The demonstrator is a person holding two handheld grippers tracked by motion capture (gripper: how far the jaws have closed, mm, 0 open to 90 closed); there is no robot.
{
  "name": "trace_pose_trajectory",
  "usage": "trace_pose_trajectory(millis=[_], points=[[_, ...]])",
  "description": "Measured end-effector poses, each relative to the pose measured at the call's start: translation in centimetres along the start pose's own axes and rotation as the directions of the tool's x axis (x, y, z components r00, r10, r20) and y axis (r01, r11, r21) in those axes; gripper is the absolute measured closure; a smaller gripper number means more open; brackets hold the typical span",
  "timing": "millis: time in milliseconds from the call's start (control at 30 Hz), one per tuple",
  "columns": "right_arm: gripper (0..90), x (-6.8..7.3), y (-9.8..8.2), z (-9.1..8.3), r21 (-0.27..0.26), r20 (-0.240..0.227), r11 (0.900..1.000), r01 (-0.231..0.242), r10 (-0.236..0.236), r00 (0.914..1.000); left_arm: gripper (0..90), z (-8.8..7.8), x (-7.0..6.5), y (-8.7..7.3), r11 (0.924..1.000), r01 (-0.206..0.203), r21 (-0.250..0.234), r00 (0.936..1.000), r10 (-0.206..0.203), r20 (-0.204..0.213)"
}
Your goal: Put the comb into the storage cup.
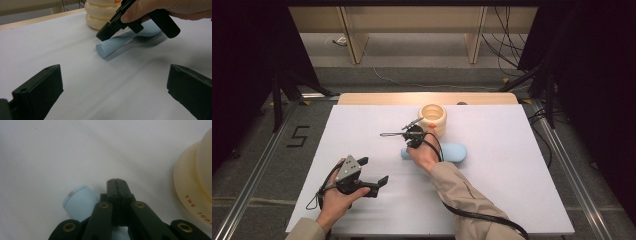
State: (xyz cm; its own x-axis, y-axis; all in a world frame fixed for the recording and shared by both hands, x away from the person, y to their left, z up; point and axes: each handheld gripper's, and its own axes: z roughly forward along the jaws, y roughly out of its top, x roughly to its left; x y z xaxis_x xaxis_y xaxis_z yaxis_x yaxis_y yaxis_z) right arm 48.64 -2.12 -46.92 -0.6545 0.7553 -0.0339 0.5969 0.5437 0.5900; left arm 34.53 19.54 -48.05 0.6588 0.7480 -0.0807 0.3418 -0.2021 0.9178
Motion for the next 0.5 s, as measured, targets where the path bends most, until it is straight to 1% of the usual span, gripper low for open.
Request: trace_pose_trajectory(millis=[67,100,167,200,233,267,300,333,367,400,433,467,500], points=[[90.0,0.0,0.1,0.2,0.018,-0.014,1.000,0.015,-0.014,0.9998,0.0,0.0,0.0,0.0,1.0000,0.001,0.000,1.0000,-0.001,0.000],[90.0,0.1,0.0,0.3,0.042,-0.034,0.999,0.027,-0.026,0.9991,0.0,0.0,0.0,0.0,1.0000,0.000,0.000,1.0000,0.000,0.001],[90.0,0.1,0.0,0.3,0.046,-0.033,0.998,0.035,-0.033,0.9989,0.0,0.0,0.0,0.0,1.0000,0.000,-0.001,1.0000,0.000,0.000],[90.0,0.3,-0.3,0.3,0.065,-0.046,0.997,0.039,-0.036,0.9983,0.0,0.0,0.0,0.0,1.0000,0.002,-0.001,1.0000,-0.002,0.002],[90.0,0.3,-0.3,0.3,0.065,-0.046,0.997,0.039,-0.036,0.9983,0.0,0.0,0.0,0.0,1.0000,0.001,-0.001,1.0000,-0.001,0.002],[90.0,0.4,-0.5,0.2,0.080,-0.064,0.996,0.050,-0.045,0.9969,0.0,0.0,0.0,0.0,1.0000,0.001,0.000,1.0000,-0.001,0.002],[90.0,0.4,-0.5,0.2,0.080,-0.064,0.996,0.050,-0.045,0.9969,0.0,0.0,0.0,0.0,1.0000,0.000,0.000,1.0000,0.000,0.001],[90.0,0.6,-0.8,-0.2,0.106,-0.080,0.992,0.065,-0.057,0.9952,0.0,-0.1,0.0,0.0,1.0000,-0.001,-0.001,1.0000,0.001,0.002],[90.0,0.6,-0.8,-0.2,0.106,-0.080,0.992,0.065,-0.057,0.9952,0.0,-0.1,0.0,0.0,1.0000,0.000,-0.002,1.0000,0.000,0.003],[90.0,0.9,-1.0,-0.7,0.122,-0.100,0.989,0.084,-0.072,0.9924,0.0,-0.1,0.0,0.0,1.0000,-0.001,-0.002,1.0000,0.001,0.003],[90.0,0.9,-1.0,-0.7,0.122,-0.100,0.989,0.084,-0.072,0.9924,0.0,-0.1,0.0,0.0,1.0000,-0.001,-0.001,1.0000,0.001,0.002],[90.0,1.2,-1.3,-1.1,0.135,-0.115,0.985,0.108,-0.093,0.9890,0.0,-0.1,0.0,0.0,1.0000,0.001,-0.002,1.0000,-0.001,0.001],[90.0,1.3,-1.5,-1.3,0.147,-0.128,0.982,0.121,-0.102,0.9865,0.0,-0.1,0.0,0.0,1.0000,0.001,-0.002,1.0000,-0.001,0.001]])
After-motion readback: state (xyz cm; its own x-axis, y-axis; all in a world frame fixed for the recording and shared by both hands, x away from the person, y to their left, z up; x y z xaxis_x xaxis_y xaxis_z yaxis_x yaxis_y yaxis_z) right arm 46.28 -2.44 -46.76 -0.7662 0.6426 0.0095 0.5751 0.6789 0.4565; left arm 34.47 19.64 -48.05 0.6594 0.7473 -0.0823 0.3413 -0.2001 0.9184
